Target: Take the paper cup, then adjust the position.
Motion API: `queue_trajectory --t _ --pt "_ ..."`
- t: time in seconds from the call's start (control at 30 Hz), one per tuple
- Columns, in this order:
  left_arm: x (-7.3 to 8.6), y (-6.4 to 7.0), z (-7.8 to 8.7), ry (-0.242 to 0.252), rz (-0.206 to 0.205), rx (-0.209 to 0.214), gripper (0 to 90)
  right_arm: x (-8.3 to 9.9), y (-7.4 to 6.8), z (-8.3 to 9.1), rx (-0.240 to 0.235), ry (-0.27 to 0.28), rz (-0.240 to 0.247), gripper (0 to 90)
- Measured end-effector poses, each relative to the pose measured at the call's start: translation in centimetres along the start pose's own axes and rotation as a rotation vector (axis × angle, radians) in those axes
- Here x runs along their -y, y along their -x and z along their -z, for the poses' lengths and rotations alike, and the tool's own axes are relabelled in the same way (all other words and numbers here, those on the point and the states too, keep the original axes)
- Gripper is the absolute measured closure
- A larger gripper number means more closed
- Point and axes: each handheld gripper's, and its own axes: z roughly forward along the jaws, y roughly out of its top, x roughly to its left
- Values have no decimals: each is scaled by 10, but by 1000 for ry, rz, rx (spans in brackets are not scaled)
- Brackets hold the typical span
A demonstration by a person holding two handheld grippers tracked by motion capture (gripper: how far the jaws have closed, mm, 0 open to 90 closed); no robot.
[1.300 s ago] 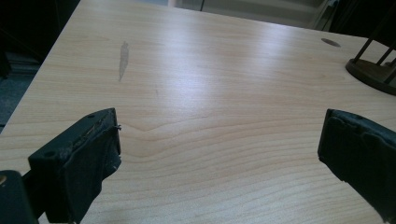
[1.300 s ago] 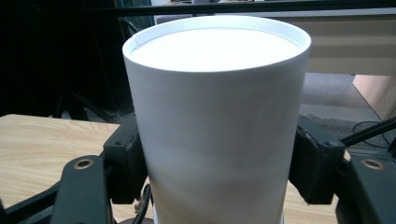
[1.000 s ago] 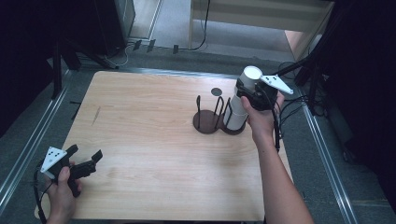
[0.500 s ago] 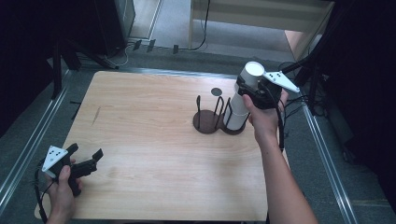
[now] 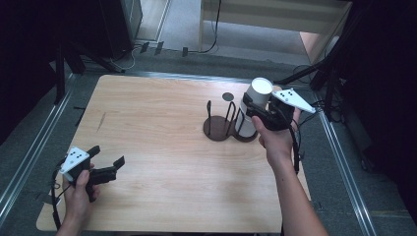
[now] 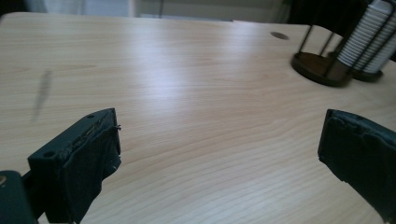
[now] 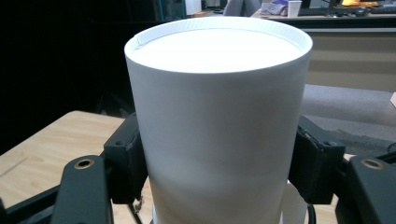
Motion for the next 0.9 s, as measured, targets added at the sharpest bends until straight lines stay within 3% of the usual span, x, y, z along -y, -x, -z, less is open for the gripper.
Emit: queue_trajectory --t 0.17,0.33,0.4,0.67,0.9 --pt "-10 19 -14 -14 -44 66 0 8 -6 7 -30 -9 -5 312" --pt "-18 35 -24 -7 -42 108 0 15 -13 10 -50 -19 -5 312" --pt "-23 47 -33 -6 -45 146 0 18 -16 11 -60 -22 -2 311" --pt "-37 77 -52 -15 -86 243 0 27 -32 15 -106 -33 7 309" --pt "-48 96 -61 -19 -120 287 0 30 -43 15 -135 -35 7 308"
